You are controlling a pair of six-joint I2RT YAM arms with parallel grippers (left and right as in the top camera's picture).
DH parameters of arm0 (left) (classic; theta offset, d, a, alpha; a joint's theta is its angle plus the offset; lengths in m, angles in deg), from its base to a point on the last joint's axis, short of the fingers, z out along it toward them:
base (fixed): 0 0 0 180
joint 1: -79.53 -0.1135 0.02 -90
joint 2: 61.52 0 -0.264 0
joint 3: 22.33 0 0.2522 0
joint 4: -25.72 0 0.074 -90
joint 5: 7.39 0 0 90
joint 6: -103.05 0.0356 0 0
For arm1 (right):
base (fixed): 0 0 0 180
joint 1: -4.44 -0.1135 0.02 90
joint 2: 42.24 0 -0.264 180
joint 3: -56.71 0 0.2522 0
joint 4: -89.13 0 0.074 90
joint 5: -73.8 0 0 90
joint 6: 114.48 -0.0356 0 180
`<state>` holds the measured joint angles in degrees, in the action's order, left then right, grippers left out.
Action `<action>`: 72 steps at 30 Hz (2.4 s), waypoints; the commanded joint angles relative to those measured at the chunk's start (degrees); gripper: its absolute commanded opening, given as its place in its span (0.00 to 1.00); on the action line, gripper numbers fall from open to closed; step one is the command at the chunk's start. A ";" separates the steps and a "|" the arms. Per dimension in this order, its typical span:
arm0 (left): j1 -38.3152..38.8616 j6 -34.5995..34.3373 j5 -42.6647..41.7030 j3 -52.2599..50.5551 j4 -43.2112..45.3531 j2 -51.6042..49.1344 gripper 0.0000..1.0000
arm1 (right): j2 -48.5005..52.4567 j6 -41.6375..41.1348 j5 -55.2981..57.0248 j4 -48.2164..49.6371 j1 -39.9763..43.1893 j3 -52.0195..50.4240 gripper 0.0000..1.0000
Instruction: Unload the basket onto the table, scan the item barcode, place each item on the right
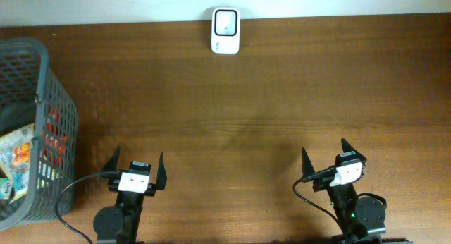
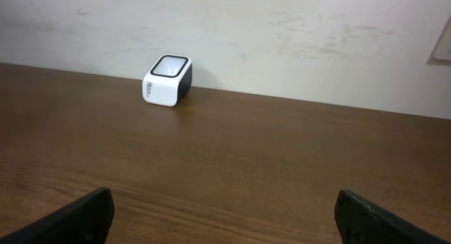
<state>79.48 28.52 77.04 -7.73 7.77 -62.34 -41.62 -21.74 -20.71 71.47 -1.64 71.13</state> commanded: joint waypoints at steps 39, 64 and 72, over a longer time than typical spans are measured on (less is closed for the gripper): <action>0.04 0.46 0.46 -0.28 -0.15 0.48 0.99 | -0.42 -0.39 0.28 -0.22 0.15 -0.35 0.99; 0.04 0.48 0.46 -0.28 -0.15 0.48 0.99 | -0.42 -0.39 0.28 -0.22 0.15 -0.35 0.99; -0.11 0.50 8.37 -0.28 -0.44 0.46 0.99 | -0.42 -0.39 0.31 -0.22 0.15 -0.35 0.99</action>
<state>79.48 28.52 80.91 -7.73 7.42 -62.36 -41.62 -21.70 -20.71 71.47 -1.64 71.13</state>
